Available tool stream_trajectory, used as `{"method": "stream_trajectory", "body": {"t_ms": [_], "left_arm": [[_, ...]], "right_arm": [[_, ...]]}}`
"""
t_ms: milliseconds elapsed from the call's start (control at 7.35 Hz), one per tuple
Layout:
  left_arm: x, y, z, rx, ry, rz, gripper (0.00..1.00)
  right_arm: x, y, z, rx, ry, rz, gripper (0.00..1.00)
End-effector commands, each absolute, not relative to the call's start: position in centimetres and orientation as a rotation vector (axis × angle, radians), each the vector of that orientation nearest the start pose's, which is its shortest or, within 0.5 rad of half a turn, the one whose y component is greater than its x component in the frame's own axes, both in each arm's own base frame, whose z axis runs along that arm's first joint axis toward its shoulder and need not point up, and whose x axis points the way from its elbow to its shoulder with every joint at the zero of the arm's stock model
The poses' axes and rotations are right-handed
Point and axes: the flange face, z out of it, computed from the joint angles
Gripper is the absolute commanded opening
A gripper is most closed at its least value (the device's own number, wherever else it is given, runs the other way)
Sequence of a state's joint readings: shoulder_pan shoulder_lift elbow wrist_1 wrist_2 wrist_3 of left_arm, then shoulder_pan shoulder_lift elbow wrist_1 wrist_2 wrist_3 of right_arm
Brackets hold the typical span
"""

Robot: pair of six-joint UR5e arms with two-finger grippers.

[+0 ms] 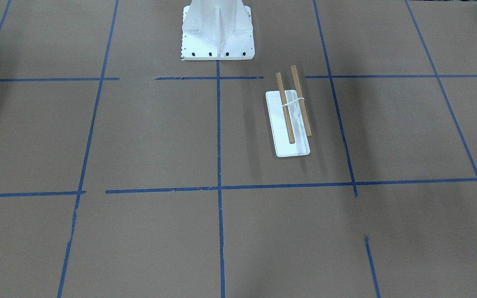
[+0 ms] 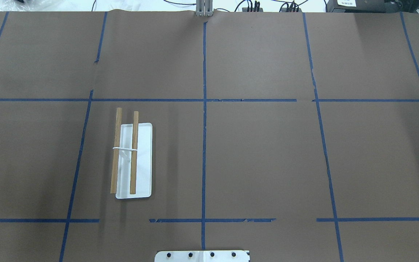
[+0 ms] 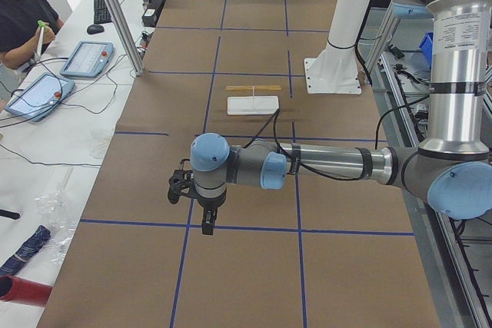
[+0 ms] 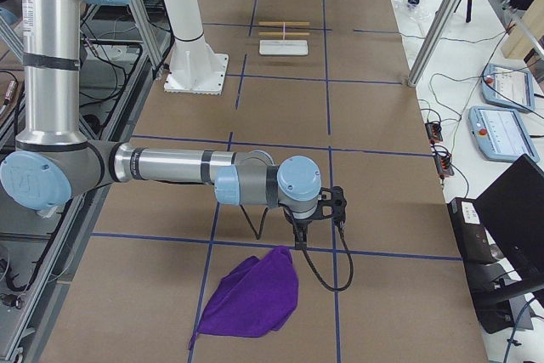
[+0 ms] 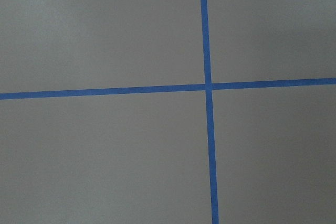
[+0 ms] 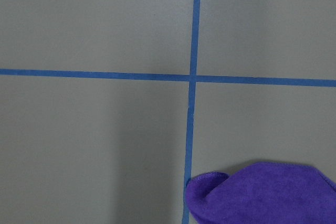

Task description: Hang towel on rack

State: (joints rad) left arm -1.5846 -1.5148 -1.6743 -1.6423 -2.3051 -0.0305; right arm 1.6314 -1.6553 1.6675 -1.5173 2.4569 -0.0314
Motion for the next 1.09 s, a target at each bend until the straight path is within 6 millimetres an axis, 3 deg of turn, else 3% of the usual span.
{"method": "stream_trajectory", "body": {"t_ms": [0, 408, 680, 952], "left_arm": [[-7.3, -47.5, 62.7, 0.113, 0.735, 0.002, 1.00], [-7.3, -47.7, 61.7, 0.131, 0.735, 0.009, 1.00], [-7.3, -47.7, 60.6, 0.151, 0.733, 0.015, 1.00], [-7.3, -47.8, 60.2, 0.160, 0.734, 0.019, 1.00]], "right_arm": [[8.3, -45.7, 63.6, 0.103, -0.886, 0.001, 1.00], [8.2, -46.5, 62.9, 0.072, -0.889, 0.082, 1.00], [7.2, -45.0, 67.7, 0.001, -0.882, 0.083, 1.00], [6.8, -44.8, 71.9, 0.101, -0.876, -0.011, 1.00]]}}
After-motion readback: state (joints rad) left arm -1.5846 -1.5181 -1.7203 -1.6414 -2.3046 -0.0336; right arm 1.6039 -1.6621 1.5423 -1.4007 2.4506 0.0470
